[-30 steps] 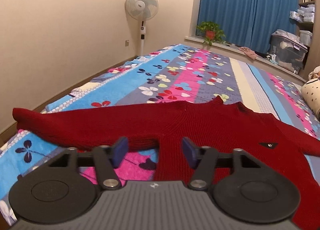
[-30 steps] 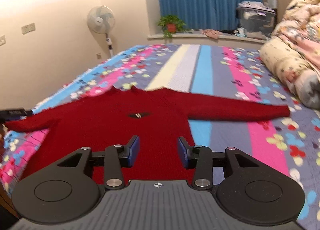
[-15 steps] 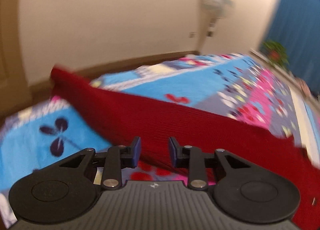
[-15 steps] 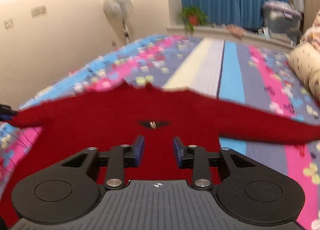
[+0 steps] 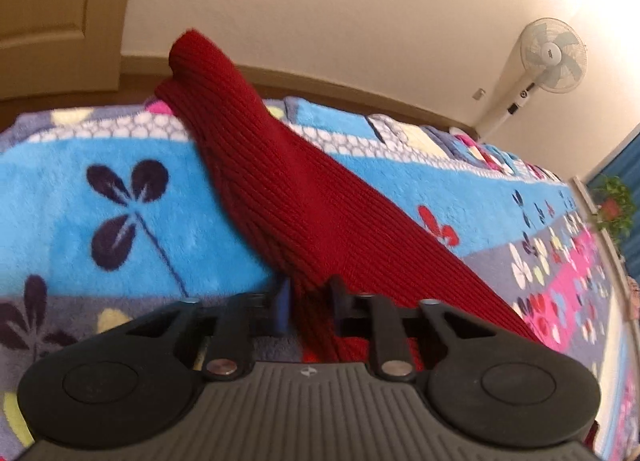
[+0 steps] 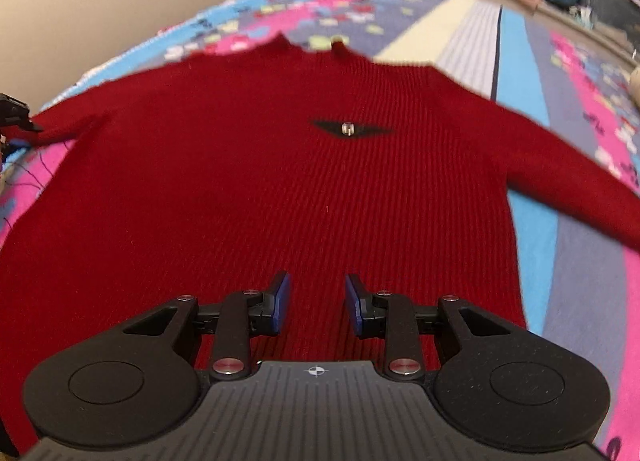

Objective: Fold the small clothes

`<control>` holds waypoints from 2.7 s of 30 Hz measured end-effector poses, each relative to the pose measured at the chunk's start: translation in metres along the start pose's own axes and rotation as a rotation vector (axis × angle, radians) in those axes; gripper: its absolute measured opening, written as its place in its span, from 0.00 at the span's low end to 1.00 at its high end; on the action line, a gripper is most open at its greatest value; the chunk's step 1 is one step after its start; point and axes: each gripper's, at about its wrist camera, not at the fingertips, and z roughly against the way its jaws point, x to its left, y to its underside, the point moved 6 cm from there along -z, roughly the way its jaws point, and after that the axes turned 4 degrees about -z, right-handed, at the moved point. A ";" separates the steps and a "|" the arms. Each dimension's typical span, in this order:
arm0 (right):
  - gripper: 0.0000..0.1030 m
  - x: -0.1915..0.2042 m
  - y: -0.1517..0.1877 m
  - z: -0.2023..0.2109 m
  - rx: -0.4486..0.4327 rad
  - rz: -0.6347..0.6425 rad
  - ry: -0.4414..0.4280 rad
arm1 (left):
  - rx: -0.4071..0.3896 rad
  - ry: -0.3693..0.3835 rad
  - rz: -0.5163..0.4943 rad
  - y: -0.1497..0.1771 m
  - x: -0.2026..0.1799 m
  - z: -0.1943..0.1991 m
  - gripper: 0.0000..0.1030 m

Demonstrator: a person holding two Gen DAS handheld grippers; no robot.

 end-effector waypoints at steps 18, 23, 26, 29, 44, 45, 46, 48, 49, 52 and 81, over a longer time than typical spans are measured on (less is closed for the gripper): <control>0.32 0.012 0.010 -0.017 0.022 0.065 -0.005 | -0.218 0.858 -1.132 0.216 -0.259 0.188 0.33; 0.33 0.014 0.012 -0.016 0.015 0.077 -0.003 | -0.184 0.648 -0.873 0.152 -0.244 0.140 0.33; 0.33 0.016 0.014 -0.016 0.003 0.093 0.000 | -0.089 0.500 -0.766 0.126 -0.235 0.105 0.33; 0.33 0.018 0.016 -0.016 -0.007 0.100 0.007 | 0.029 0.397 -0.686 0.115 -0.217 0.072 0.33; 0.35 0.022 0.016 -0.016 -0.014 0.104 0.024 | 0.072 0.346 -0.795 0.129 -0.209 0.057 0.32; 0.35 0.023 0.016 -0.016 -0.014 0.106 0.025 | 0.088 0.320 -0.833 0.136 -0.209 0.052 0.32; 0.35 0.023 0.015 -0.016 -0.014 0.108 0.026 | 0.113 0.289 -0.873 0.144 -0.210 0.047 0.32; 0.35 0.023 0.015 -0.016 -0.013 0.110 0.026 | 0.128 0.229 -0.954 0.157 -0.210 0.039 0.33; 0.35 0.023 0.014 -0.016 -0.012 0.108 0.024 | 0.113 0.221 -0.973 0.157 -0.213 0.038 0.34; 0.35 0.021 0.012 -0.015 -0.006 0.094 0.020 | 0.090 0.239 -0.952 0.151 -0.217 0.046 0.36; 0.24 -0.116 -0.044 0.031 -0.210 -0.348 0.181 | 0.061 0.253 -0.948 0.154 -0.227 0.062 0.51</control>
